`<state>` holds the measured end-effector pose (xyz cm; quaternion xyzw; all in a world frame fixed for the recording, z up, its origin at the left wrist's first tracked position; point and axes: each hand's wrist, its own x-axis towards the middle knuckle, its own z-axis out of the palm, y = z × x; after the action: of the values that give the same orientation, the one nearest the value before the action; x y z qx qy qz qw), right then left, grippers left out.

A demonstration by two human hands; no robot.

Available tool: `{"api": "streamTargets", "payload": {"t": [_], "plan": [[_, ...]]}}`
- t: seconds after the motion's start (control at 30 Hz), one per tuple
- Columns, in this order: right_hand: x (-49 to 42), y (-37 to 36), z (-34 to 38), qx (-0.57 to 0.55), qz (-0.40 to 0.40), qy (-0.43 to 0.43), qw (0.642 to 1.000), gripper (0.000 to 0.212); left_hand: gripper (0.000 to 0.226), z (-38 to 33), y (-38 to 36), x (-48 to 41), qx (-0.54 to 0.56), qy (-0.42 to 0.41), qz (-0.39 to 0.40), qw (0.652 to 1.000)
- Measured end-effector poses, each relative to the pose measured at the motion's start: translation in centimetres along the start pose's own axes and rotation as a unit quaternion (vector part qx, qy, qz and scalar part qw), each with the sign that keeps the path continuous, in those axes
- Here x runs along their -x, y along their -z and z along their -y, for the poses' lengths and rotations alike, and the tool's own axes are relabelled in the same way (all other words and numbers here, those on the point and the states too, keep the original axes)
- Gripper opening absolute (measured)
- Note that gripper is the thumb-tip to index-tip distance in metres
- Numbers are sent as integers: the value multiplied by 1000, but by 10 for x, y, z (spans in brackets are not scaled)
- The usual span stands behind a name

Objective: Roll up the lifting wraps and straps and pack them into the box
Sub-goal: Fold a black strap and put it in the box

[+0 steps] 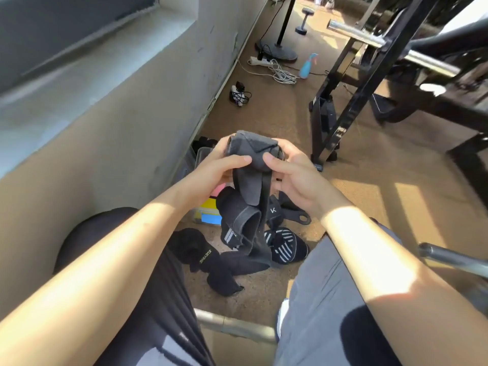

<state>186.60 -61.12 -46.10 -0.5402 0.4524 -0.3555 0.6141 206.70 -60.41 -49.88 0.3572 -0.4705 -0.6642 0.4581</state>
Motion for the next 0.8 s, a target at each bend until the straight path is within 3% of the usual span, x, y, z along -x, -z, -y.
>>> {"api": "streamTargets", "payload": {"t": [0.1,0.23,0.33,0.5,0.6,0.67,0.73,0.8], "plan": [[1,1,2,-17,-6,12,1000,46,40,-1,4,6,-73,21,32,997],[2,4,-4,-56,-41,30,997,42,39,18,11,13,-285,41,-76,955],[3,10,-10,-83,-72,36,993,41,37,29,15,19,-306,85,-150,936],[1,23,-30,-32,-162,22,986,40,33,24,9,24,-342,123,-112,925],[1,36,-36,-32,-217,18,975,42,22,21,7,34,-494,210,5,843],[2,42,-36,-31,-212,11,977,42,15,27,5,36,-535,242,29,809],[4,43,-36,-16,-172,2,985,40,19,30,2,31,-500,211,-45,839],[4,43,-37,-20,-127,-8,992,40,32,26,-7,26,-403,146,-122,895]]}}
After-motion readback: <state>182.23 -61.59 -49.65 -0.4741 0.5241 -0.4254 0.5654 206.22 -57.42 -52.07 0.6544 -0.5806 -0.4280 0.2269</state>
